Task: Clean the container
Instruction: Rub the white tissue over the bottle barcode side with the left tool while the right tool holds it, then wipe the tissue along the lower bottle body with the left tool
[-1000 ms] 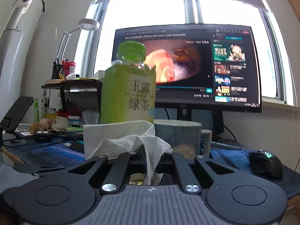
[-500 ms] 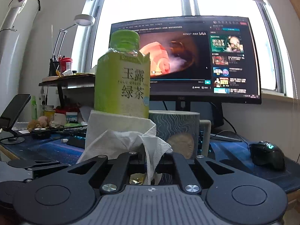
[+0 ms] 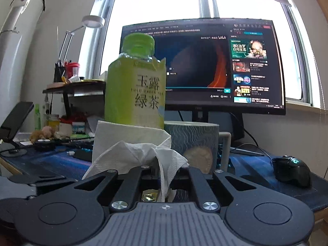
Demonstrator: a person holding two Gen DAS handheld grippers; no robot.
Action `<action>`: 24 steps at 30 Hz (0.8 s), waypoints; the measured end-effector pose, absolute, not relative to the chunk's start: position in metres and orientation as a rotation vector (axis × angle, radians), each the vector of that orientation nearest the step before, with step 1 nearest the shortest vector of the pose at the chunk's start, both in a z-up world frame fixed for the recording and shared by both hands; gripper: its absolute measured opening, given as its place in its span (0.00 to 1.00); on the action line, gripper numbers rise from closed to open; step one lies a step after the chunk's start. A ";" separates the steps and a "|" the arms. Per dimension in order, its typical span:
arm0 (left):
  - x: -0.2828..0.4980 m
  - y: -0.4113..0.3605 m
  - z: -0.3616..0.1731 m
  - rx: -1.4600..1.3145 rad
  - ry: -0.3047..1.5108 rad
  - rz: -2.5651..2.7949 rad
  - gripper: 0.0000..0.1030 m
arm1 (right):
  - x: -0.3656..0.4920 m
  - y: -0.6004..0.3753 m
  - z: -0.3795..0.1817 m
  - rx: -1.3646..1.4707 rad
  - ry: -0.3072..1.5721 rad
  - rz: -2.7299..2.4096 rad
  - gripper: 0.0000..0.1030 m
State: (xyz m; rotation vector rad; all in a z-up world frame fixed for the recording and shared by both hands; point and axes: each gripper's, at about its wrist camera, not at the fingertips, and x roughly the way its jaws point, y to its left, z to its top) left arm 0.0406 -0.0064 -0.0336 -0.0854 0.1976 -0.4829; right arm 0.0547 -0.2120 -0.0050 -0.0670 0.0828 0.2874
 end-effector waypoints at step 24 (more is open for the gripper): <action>0.040 -0.006 -0.033 -0.088 0.197 -0.481 0.56 | 0.049 -0.208 -0.001 -0.083 0.064 0.292 0.08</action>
